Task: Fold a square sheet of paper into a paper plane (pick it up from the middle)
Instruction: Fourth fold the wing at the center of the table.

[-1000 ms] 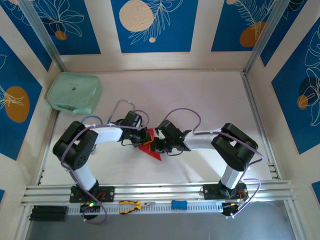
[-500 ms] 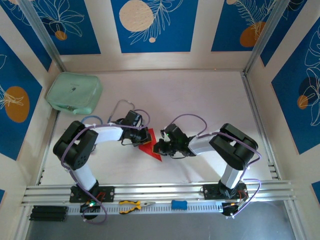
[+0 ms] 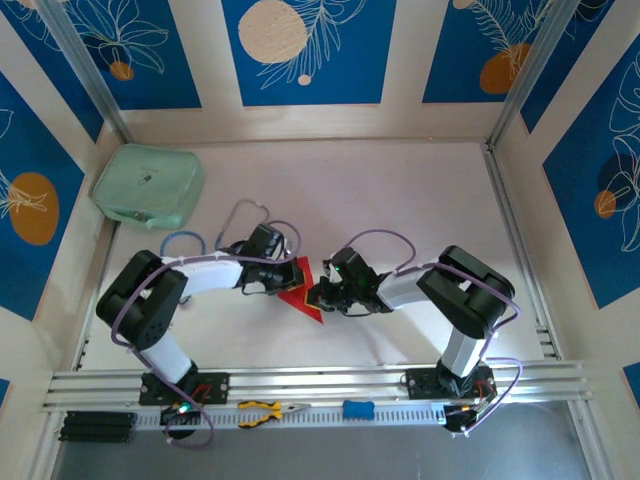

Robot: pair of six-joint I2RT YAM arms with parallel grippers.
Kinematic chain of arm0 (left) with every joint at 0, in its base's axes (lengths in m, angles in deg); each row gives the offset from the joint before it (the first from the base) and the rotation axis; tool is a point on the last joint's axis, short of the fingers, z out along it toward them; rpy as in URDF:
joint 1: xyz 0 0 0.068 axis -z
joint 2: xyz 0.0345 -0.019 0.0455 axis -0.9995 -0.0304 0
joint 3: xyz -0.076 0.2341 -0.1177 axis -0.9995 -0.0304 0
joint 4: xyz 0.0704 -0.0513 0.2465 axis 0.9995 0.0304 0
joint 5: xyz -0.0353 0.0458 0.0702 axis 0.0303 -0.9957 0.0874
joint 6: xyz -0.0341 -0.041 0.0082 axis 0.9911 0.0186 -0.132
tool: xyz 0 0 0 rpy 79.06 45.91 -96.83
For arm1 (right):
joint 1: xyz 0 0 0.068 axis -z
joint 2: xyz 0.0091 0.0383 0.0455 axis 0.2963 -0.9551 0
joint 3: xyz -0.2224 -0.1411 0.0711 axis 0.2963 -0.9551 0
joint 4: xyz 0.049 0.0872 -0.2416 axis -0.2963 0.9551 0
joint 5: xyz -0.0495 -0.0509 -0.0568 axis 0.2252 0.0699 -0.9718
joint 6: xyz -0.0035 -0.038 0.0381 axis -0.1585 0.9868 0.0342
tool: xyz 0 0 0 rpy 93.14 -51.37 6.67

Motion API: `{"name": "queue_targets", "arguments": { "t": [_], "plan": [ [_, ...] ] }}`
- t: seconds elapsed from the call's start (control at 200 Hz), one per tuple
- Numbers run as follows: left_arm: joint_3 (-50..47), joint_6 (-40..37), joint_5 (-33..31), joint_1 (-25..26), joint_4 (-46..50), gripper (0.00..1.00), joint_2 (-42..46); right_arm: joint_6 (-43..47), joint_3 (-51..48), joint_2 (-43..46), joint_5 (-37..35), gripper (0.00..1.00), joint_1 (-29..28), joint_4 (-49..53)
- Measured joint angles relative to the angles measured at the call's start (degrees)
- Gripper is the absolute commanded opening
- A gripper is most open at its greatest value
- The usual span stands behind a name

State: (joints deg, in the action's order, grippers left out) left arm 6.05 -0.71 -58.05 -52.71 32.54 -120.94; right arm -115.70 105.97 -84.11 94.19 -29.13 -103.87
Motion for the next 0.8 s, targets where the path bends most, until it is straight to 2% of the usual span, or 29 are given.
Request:
{"name": "queue_targets", "arguments": {
  "t": [0.365, 0.8],
  "plan": [
    [-0.6, 1.3, 1.6, -0.4, -2.2, 0.0, -3.0, -0.3, 0.1, 0.0, -0.1, 0.0, 0.0, 0.4],
    [2.2, 0.0, 9.9, -4.8, -2.7, 0.0, -7.4, 0.5, 0.3, 0.0, -1.1, 0.0, 0.1, 0.7]
  ]
}}
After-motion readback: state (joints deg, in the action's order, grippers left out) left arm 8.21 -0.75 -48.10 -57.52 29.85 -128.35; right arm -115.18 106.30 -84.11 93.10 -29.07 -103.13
